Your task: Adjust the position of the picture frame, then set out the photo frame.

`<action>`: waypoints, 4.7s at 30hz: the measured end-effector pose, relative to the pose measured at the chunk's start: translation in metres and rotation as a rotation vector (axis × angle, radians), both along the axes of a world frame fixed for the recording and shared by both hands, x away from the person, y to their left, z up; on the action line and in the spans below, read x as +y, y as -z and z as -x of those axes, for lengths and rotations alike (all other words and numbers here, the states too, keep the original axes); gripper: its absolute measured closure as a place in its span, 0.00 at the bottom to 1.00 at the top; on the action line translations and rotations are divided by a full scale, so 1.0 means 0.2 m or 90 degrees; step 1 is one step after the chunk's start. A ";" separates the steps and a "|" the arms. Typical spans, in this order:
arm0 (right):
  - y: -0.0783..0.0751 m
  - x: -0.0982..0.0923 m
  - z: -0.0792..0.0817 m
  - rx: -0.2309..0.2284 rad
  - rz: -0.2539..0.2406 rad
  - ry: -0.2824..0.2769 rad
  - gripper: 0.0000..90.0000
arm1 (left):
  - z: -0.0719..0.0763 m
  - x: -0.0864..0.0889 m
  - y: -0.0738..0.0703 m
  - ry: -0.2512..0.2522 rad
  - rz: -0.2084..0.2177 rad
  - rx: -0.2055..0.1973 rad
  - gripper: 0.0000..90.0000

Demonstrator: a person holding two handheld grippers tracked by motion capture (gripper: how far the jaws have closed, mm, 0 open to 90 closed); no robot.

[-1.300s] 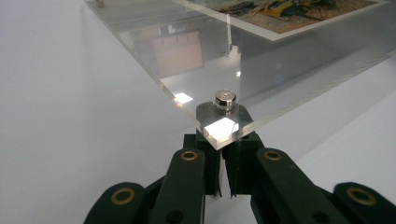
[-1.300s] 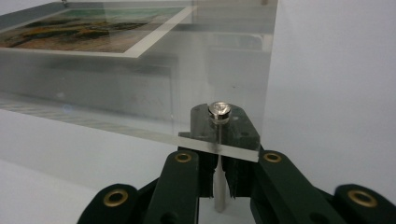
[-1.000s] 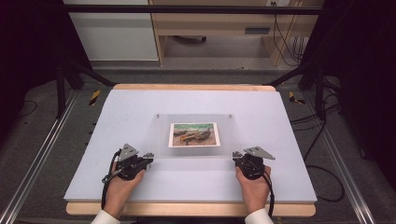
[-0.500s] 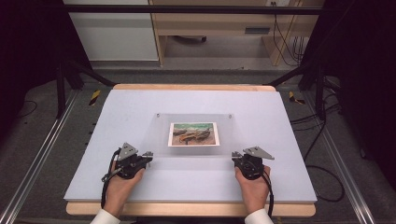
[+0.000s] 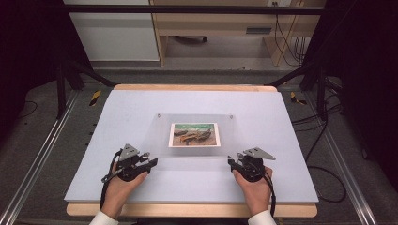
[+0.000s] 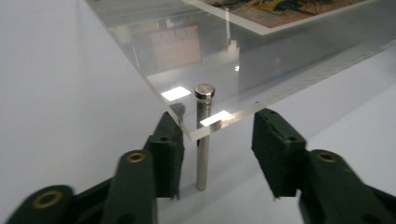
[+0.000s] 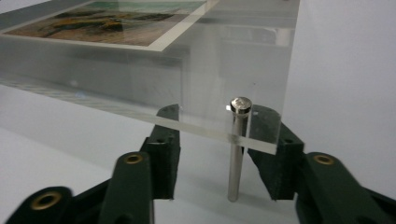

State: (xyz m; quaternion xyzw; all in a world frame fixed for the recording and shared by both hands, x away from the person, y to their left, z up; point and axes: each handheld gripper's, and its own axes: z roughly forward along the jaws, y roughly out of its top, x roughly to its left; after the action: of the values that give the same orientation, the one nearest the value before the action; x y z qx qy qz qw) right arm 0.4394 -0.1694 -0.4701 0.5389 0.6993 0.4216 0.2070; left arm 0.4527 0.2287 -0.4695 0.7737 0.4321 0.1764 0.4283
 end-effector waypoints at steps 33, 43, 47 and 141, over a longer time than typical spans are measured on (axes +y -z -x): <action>-0.20 -0.06 -0.16 0.009 0.008 -0.087 0.19 | -0.12 0.08 -0.18 -0.025 0.111 -0.004 0.24; -0.13 -0.08 -0.25 0.072 -0.053 -0.095 0.20 | -0.16 0.03 -0.10 -0.013 0.096 0.038 0.21; -0.12 -0.08 -0.26 0.080 -0.064 -0.092 0.20 | -0.18 0.04 -0.09 -0.020 0.113 0.049 0.21; -0.17 -0.10 -0.21 -0.032 0.027 -0.090 0.45 | -0.13 0.03 -0.12 -0.055 0.105 -0.014 0.58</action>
State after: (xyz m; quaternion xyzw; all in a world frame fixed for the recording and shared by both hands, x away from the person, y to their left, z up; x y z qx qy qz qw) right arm 0.4813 -0.1902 -0.4355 0.4732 0.7389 0.4335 0.2056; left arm 0.4788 0.2353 -0.4458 0.7143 0.4739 0.1669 0.4872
